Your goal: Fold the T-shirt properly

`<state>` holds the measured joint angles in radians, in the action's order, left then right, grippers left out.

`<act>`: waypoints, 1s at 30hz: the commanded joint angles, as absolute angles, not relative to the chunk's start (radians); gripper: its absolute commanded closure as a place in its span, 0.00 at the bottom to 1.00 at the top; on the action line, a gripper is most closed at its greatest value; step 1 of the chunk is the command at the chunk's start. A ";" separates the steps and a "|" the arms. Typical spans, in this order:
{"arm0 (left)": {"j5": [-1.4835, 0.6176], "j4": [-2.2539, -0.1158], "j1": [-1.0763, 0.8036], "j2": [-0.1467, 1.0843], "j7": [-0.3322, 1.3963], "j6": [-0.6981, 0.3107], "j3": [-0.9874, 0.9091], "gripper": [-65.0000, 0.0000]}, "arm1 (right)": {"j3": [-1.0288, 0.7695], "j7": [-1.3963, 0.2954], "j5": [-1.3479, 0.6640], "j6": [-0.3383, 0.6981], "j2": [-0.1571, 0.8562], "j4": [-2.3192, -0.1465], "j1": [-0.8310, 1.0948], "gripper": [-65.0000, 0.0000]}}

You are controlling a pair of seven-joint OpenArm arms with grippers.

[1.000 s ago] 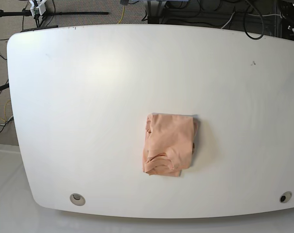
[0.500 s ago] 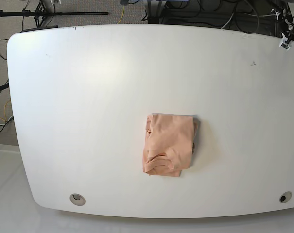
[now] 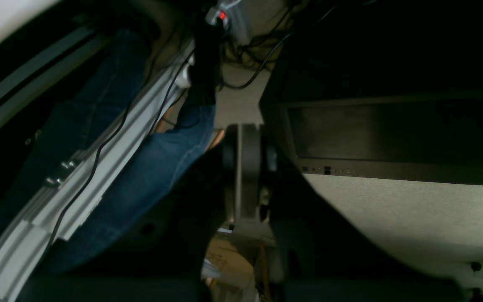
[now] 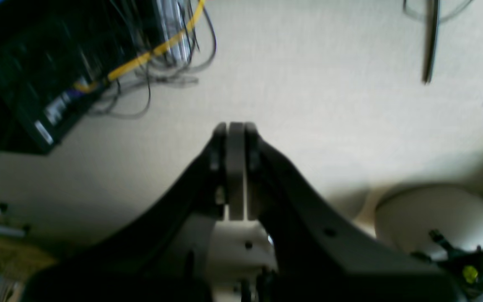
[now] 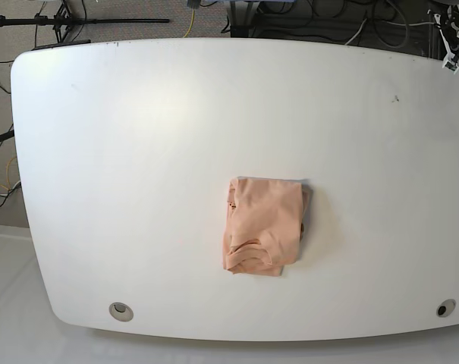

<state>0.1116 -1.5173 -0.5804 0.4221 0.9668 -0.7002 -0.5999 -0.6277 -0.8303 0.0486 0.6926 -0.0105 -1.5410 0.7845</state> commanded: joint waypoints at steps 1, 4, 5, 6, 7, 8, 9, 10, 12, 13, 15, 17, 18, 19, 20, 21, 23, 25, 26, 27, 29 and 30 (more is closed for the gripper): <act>0.119 -1.527 -0.607 0.427 0.961 -0.698 -0.605 1.00 | -0.636 -0.816 0.079 0.698 -0.008 -1.531 0.789 1.00; 0.119 -1.520 -0.615 0.421 0.961 -0.698 -0.605 1.00 | -0.636 -0.786 0.104 0.698 -0.028 -1.523 0.788 1.00; 0.119 -1.514 -0.618 0.421 0.961 -0.698 -0.605 1.00 | -0.636 -0.780 0.108 0.698 -0.036 -1.523 0.788 1.00; 0.119 -1.500 -0.622 0.421 0.961 -0.698 -0.605 1.00 | -0.636 -0.771 0.117 0.698 -0.042 -1.521 0.788 1.00; 0.119 -1.488 -0.625 0.421 0.960 -0.698 -0.604 1.00 | -0.636 -0.768 0.128 0.698 -0.048 -1.521 0.788 1.00; 0.119 -1.478 -0.627 0.421 0.958 -0.698 -0.604 1.00 | -0.636 -0.765 0.137 0.698 -0.051 -1.521 0.788 1.00; 0.119 -1.465 -0.627 0.421 0.957 -0.698 -0.604 1.00 | -0.636 -0.762 0.150 0.698 -0.054 -1.521 0.788 1.00; 0.119 -1.457 -0.628 0.421 0.954 -0.698 -0.604 1.00 | -0.636 -0.760 0.157 0.698 -0.056 -1.521 0.788 1.00; 0.119 -1.438 -0.633 0.421 0.940 -0.698 -0.604 1.00 | -0.636 -0.759 0.170 0.698 -0.058 -1.521 0.786 1.00; 0.119 -1.431 -0.642 0.420 0.934 -0.698 -0.604 1.00 | -0.636 -0.759 0.170 0.698 -0.058 -1.520 0.786 1.00; 0.119 -1.411 -0.650 0.420 0.917 -0.698 -0.604 1.00 | -0.636 -0.759 0.171 0.698 -0.059 -1.520 0.786 1.00; 0.119 -1.383 -0.653 0.420 0.901 -0.698 -0.602 1.00 | -0.636 -0.759 0.171 0.698 -0.062 -1.520 0.788 1.00; 0.120 -1.369 -0.654 0.421 0.895 -0.698 -0.602 1.00 | -0.636 -0.759 0.177 0.698 -0.067 -1.518 0.788 1.00; 0.125 -1.353 -0.656 0.423 0.886 -0.698 -0.599 1.00 | -0.636 -0.759 0.180 0.698 -0.074 -1.515 0.788 1.00; 0.134 -1.340 -0.656 0.423 0.877 -0.698 -0.591 1.00 | -0.634 -0.759 0.182 0.698 -0.076 -1.511 0.788 1.00; 0.154 -1.320 -0.654 0.423 0.862 -0.698 -0.576 1.00 | -0.631 -0.759 0.182 0.698 -0.076 -1.500 0.786 1.00; 0.191 -1.290 -0.650 0.421 0.820 -0.698 -0.542 1.00 | -0.630 -0.757 0.182 0.698 -0.077 -1.474 0.777 1.00; 0.209 -1.256 -0.648 0.420 0.779 -0.698 -0.522 1.00 | -0.630 -0.757 0.182 0.698 -0.077 -1.445 0.759 1.00; 0.219 -1.227 -0.645 0.418 0.748 -0.698 -0.509 1.00 | -0.630 -0.757 0.183 0.698 -0.077 -1.419 0.745 1.00; 0.223 -1.205 -0.638 0.418 0.728 -0.698 -0.503 1.00 | -0.630 -0.756 0.183 0.698 -0.077 -1.402 0.737 1.00; 0.228 -1.142 -0.605 0.418 0.664 -0.698 -0.466 1.00 | -0.628 -0.743 0.193 0.698 -0.077 -1.349 0.713 1.00; 0.228 -1.116 -0.595 0.418 0.638 -0.698 -0.449 1.00 | -0.628 -0.730 0.200 0.698 -0.077 -1.331 0.702 1.00</act>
<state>0.2138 -1.1606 -0.6132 0.4011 0.6754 -0.6975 -0.4709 -0.6243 -0.7513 0.1871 0.6930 -0.0856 -1.3602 0.7124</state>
